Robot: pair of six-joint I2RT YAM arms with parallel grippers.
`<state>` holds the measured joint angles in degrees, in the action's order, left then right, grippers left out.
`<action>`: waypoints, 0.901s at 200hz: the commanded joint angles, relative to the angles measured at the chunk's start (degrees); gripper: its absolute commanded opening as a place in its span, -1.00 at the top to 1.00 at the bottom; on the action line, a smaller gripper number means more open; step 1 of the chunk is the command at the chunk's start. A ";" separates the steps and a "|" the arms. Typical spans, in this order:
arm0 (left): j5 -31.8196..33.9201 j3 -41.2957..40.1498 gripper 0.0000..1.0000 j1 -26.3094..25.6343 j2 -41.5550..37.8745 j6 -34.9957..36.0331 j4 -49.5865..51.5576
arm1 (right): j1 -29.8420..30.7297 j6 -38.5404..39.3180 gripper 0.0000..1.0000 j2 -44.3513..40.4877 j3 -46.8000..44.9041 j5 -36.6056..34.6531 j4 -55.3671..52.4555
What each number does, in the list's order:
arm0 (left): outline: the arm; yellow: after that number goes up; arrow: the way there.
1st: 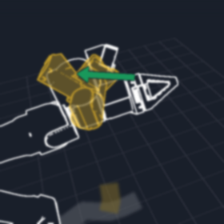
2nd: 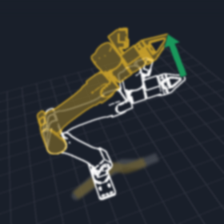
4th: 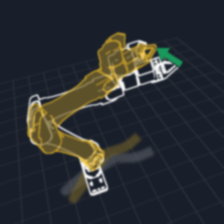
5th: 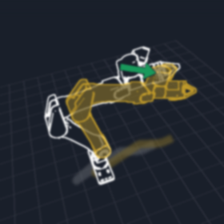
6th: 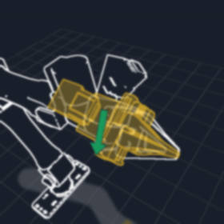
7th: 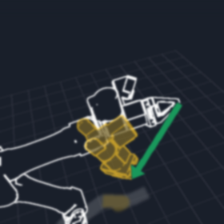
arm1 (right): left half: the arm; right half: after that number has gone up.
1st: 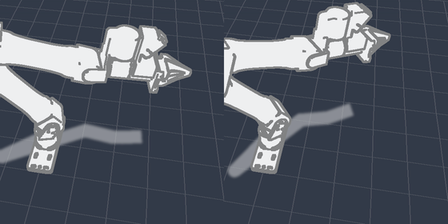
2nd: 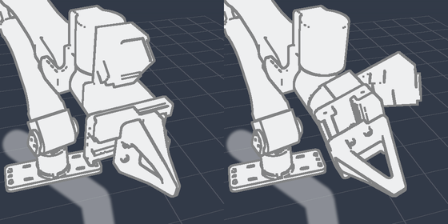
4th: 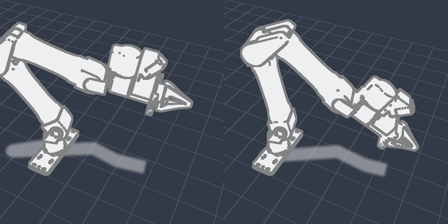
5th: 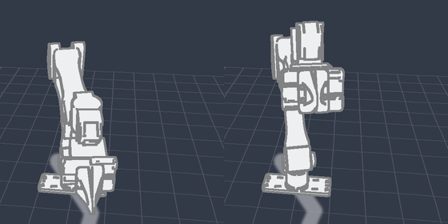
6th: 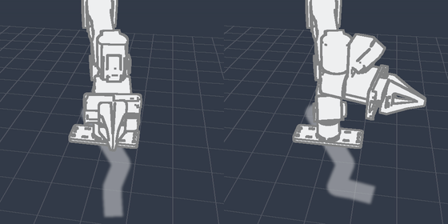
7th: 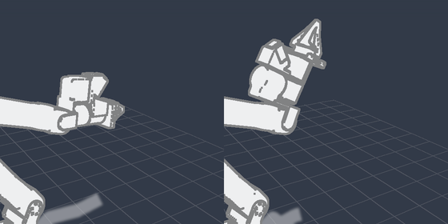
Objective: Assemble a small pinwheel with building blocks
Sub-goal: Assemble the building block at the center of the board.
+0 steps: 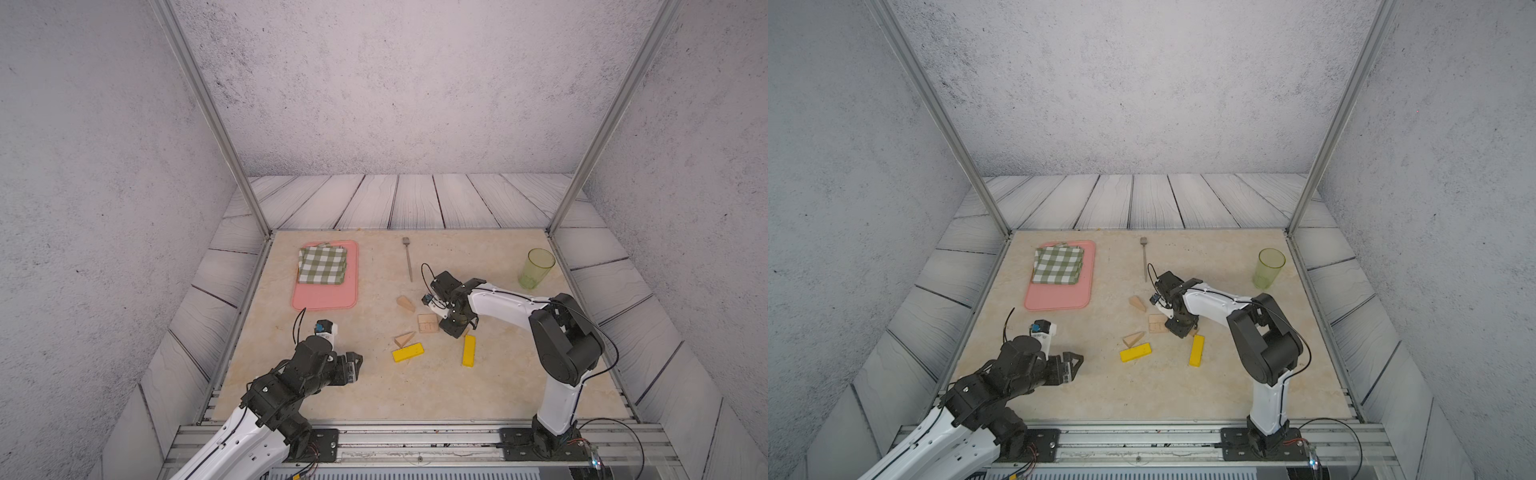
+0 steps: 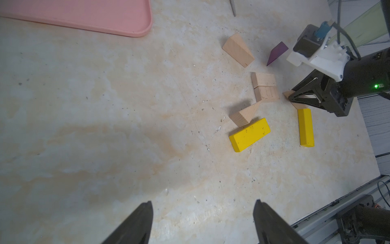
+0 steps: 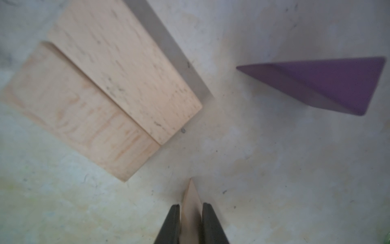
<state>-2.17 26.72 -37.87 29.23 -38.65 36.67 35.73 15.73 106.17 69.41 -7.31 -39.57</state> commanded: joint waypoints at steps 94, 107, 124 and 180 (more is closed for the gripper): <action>0.24 -0.82 -0.62 0.25 -0.87 -0.06 0.16 | 0.94 0.09 0.71 -2.98 -5.02 8.54 -0.40; 0.24 -0.88 -0.62 0.25 -0.91 -0.06 0.07 | 0.93 0.07 0.71 -4.00 -5.33 9.44 -0.16; 0.24 -0.92 -0.62 0.25 -0.93 -0.19 0.07 | 0.97 0.23 0.71 -4.74 -5.42 10.18 -0.50; 0.06 -0.97 -0.62 0.25 -1.25 -0.19 0.07 | 0.95 0.38 0.66 -3.03 -5.08 10.78 -0.59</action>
<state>-2.20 26.17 -37.87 28.71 -38.87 36.69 36.21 16.36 102.74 65.39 0.54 -37.85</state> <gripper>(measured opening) 0.812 0.182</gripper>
